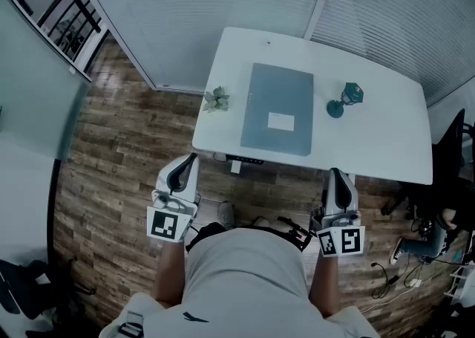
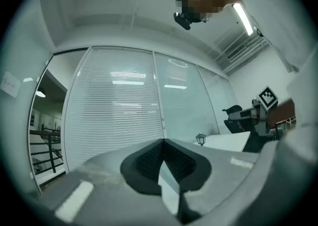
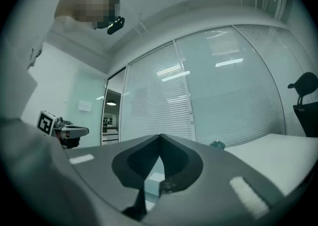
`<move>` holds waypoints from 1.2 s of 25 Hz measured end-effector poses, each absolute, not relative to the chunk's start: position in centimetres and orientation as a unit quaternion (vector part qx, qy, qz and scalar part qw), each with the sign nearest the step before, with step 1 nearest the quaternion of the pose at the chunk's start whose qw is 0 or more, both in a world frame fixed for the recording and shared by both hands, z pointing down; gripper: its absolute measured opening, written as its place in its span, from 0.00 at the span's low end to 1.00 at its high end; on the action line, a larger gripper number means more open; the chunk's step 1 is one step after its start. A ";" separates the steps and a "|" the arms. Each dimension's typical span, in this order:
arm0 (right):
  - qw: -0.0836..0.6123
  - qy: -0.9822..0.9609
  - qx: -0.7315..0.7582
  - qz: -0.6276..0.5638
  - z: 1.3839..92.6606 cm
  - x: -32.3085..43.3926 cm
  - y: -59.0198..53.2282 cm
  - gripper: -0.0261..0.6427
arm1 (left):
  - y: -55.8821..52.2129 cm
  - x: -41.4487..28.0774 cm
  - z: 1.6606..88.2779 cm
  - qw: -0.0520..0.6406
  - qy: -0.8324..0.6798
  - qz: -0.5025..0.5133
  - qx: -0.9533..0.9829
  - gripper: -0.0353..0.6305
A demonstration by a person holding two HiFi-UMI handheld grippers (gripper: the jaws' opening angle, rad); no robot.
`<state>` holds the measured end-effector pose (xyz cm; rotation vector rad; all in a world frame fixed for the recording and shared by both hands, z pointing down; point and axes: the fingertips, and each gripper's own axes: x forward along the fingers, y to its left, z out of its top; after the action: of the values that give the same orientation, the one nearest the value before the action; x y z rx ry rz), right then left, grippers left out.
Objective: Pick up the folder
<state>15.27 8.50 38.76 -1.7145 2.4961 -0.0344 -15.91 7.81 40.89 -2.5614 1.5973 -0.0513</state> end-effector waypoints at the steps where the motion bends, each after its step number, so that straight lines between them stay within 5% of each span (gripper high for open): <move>1: 0.058 0.823 -0.565 -0.012 38.8 15.2 8.5 0.04 | 7.9 -15.9 41.0 0.060 0.528 -0.019 -0.847 0.06; 30: 0.028 0.808 -0.587 -0.035 39.7 12.5 6.0 0.04 | 3.7 -18.2 42.1 0.012 0.503 0.011 -0.864 0.06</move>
<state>12.55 6.04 39.74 -1.8131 2.4953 -0.1093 -18.25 3.72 42.11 -2.6937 1.5682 0.0345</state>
